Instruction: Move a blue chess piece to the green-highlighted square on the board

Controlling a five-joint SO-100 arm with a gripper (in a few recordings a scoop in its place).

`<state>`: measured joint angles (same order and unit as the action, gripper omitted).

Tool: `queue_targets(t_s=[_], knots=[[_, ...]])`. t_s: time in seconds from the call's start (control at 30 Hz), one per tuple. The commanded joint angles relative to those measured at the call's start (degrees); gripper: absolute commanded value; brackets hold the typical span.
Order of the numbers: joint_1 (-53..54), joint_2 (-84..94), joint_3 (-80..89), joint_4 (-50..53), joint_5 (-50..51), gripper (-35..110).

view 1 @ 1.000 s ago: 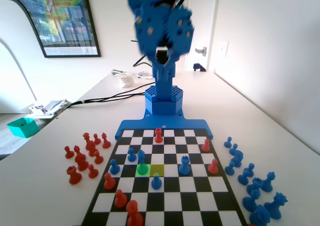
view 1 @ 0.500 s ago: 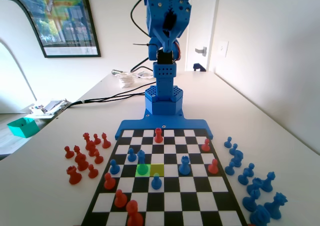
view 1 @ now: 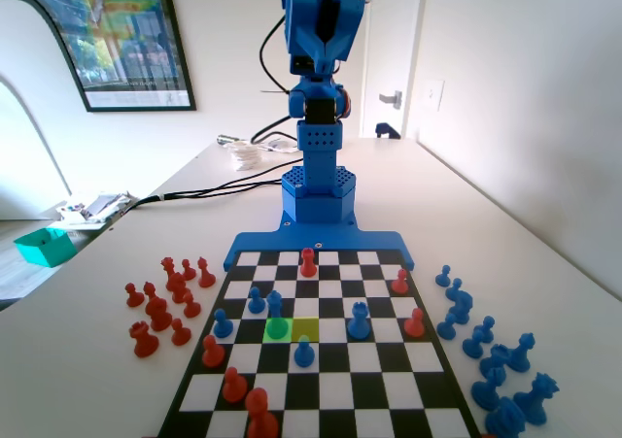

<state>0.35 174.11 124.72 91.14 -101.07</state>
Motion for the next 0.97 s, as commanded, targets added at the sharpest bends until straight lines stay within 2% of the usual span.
queue_targets(t_s=[0.0,0.93], knots=[[1.85,0.97,0.18,-1.14,-0.26,1],[1.85,0.97,0.18,-1.14,-0.18,1]])
